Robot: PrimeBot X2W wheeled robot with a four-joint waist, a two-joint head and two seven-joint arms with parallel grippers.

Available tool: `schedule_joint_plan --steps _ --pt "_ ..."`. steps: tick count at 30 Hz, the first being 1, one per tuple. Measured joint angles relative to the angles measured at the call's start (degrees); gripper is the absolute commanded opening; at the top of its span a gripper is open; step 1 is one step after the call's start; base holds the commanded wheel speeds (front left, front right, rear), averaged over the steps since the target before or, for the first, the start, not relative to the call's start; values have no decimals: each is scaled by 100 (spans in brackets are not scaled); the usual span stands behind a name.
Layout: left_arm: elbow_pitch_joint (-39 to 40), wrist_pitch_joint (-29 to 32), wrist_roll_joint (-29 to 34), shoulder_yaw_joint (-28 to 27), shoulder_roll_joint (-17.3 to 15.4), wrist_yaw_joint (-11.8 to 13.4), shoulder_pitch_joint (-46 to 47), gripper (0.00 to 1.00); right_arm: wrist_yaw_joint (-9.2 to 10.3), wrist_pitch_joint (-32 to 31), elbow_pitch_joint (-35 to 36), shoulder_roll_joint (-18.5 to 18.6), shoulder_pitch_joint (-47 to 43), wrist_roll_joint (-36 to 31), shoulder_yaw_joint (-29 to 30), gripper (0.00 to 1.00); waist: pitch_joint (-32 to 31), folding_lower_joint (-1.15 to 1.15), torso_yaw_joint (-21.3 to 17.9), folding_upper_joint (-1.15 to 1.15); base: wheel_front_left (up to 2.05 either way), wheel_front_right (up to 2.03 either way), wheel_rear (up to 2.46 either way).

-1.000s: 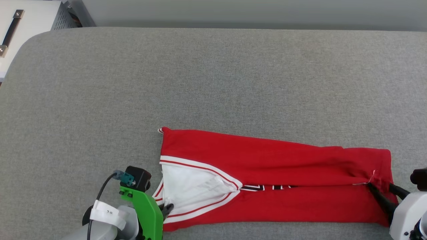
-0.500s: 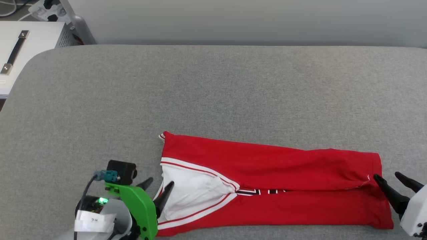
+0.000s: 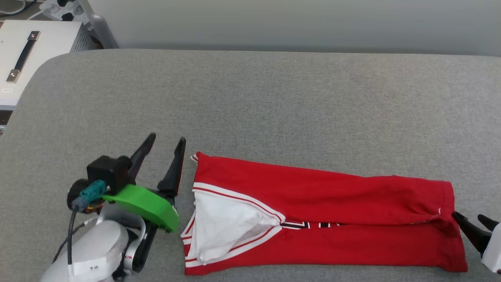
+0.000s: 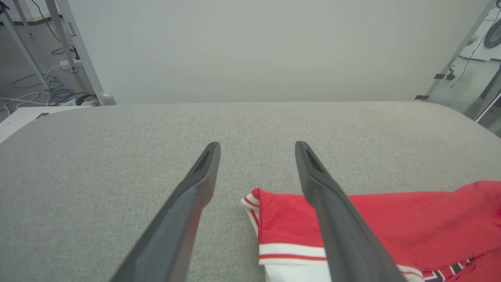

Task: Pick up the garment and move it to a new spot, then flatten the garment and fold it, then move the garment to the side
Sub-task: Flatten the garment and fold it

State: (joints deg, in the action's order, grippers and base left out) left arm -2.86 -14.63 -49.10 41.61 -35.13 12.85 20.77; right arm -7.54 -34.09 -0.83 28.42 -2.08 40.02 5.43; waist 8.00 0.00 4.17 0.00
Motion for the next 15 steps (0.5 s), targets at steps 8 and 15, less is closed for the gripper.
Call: schedule_joint_plan --steps 8,15 --pt "263 -3 1993 -1691 975 -567 -836 100 0 -408 -288 -302 181 -272 396 100 216 0 152 0 0 0 0" --pt "181 -4 2917 -2716 1707 -1111 -1204 100 0 -537 -664 -420 242 -246 608 100 414 0 310 0 0 0 0"
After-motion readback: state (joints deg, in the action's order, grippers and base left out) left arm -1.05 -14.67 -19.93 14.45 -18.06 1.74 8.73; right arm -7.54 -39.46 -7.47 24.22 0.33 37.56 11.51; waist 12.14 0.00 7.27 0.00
